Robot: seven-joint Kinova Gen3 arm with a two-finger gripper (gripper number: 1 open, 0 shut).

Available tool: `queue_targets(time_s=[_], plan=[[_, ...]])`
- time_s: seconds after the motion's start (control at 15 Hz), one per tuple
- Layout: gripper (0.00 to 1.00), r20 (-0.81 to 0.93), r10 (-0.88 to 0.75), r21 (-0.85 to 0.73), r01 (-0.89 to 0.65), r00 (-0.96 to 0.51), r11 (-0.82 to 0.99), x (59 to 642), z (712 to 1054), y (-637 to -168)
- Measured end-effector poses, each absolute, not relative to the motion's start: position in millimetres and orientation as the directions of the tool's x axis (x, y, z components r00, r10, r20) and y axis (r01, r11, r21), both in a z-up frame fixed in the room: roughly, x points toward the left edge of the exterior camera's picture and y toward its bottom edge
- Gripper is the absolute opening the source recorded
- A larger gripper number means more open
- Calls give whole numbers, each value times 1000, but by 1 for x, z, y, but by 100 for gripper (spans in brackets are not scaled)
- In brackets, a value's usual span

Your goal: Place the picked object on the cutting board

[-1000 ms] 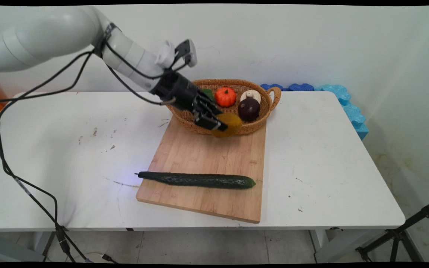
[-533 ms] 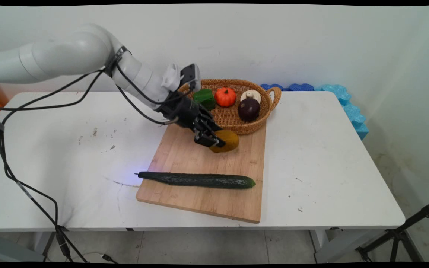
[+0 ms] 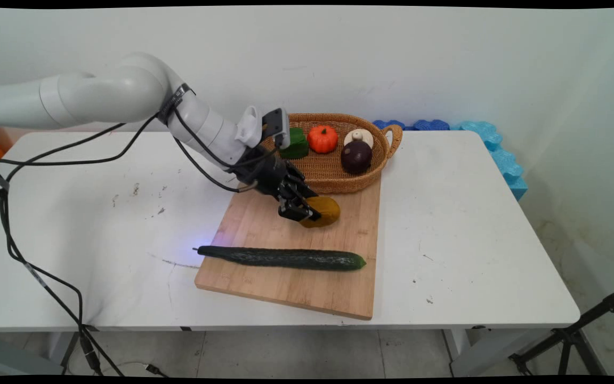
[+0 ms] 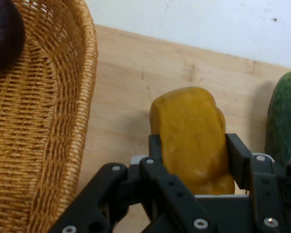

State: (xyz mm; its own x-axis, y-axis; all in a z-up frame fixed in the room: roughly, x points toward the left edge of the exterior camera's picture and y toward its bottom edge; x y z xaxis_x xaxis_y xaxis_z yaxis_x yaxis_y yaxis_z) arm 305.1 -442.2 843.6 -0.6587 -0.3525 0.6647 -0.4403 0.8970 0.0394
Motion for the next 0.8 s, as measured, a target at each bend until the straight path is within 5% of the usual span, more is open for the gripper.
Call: queue_targets(time_s=[0.53,0.6,0.8], plan=[[0,664,-347,32,-439,-663,898,303,833,-441],[100,665,-345,30,-438,-662,898,302,833,-442],[100,674,-338,28,-435,-657,900,300,833,-442]])
